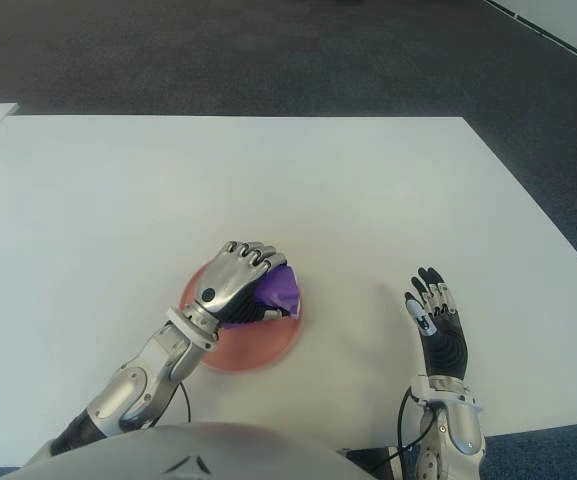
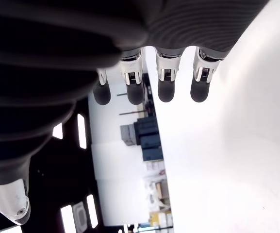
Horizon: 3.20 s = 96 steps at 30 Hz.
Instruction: Put the tissue paper into the plate.
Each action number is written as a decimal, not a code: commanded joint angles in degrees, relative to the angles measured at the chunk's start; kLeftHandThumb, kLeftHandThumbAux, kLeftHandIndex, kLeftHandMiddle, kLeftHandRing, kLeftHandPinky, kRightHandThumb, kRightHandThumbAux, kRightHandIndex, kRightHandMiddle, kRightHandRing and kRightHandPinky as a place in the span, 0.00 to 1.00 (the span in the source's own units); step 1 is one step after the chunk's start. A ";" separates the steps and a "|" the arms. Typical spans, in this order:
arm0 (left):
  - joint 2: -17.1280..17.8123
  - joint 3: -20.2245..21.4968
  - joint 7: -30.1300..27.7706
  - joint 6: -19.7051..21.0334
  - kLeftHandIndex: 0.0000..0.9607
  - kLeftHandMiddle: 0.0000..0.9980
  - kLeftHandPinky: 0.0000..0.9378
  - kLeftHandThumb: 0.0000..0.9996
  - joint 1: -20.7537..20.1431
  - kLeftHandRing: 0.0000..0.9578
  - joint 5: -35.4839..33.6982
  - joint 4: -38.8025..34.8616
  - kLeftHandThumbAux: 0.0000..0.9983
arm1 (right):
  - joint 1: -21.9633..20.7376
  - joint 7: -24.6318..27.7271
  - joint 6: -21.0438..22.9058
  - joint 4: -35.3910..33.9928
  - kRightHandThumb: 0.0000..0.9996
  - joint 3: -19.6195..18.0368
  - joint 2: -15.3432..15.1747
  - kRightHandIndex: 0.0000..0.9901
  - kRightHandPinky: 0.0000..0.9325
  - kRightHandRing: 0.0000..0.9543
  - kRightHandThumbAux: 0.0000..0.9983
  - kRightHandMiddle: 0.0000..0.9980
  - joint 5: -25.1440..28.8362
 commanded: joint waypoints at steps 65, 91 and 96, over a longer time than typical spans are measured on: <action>-1.04 0.22 -19.89 9.07 0.00 0.00 0.00 0.11 10.15 0.00 8.87 -16.45 0.12 | -3.06 2.20 -3.71 7.19 0.14 -1.07 -1.56 0.03 0.00 0.02 0.57 0.07 -1.36; -13.45 12.65 -6.00 9.64 0.16 0.06 0.08 0.11 19.07 0.02 -21.10 -16.54 0.25 | -1.76 1.76 -4.15 6.53 0.14 -0.33 -0.78 0.03 0.00 0.02 0.57 0.07 -1.45; -21.77 19.02 -4.54 6.26 0.25 0.16 0.18 0.17 24.44 0.13 -44.45 -16.34 0.40 | -0.72 1.88 -5.09 6.05 0.13 0.55 -0.03 0.03 0.00 0.02 0.56 0.06 -2.32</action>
